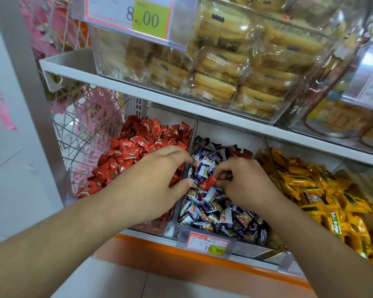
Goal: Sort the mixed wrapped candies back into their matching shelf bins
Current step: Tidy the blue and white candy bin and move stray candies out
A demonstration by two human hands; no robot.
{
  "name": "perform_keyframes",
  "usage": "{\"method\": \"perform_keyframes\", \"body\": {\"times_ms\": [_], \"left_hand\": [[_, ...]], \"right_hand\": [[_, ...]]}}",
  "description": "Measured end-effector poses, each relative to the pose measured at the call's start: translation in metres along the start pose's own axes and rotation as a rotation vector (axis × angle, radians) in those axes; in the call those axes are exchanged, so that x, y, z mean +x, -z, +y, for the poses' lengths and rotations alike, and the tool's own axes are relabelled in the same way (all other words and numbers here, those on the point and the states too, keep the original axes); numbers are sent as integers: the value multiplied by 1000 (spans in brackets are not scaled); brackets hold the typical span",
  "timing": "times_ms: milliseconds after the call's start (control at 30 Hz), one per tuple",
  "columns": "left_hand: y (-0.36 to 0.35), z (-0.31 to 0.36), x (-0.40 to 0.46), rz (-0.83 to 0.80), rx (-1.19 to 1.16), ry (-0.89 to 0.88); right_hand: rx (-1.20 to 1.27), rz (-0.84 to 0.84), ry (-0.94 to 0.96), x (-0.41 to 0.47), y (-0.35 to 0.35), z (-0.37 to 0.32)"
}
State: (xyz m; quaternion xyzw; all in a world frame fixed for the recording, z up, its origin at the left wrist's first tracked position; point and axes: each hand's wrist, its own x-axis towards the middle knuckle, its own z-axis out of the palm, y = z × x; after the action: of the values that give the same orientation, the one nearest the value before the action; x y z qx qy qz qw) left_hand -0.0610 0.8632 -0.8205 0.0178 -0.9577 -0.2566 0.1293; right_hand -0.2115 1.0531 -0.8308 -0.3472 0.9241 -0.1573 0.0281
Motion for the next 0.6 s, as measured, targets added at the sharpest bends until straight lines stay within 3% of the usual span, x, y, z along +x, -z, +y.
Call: {"method": "perform_keyframes", "body": {"times_ms": [133,300,467,600], "left_hand": [[2,3,-1,5,-17,18],[11,9,-1,78,-79,78],[21,14,-1,160,-497,164],[29,-2,-1,270,-357,255]], "right_hand": [[62,64,-19,-6,11,-2],[401,175,-63,-16,33,-22],[811,-4,43,-29,46,-67],[775,75,-27,-20,43,-53]]}}
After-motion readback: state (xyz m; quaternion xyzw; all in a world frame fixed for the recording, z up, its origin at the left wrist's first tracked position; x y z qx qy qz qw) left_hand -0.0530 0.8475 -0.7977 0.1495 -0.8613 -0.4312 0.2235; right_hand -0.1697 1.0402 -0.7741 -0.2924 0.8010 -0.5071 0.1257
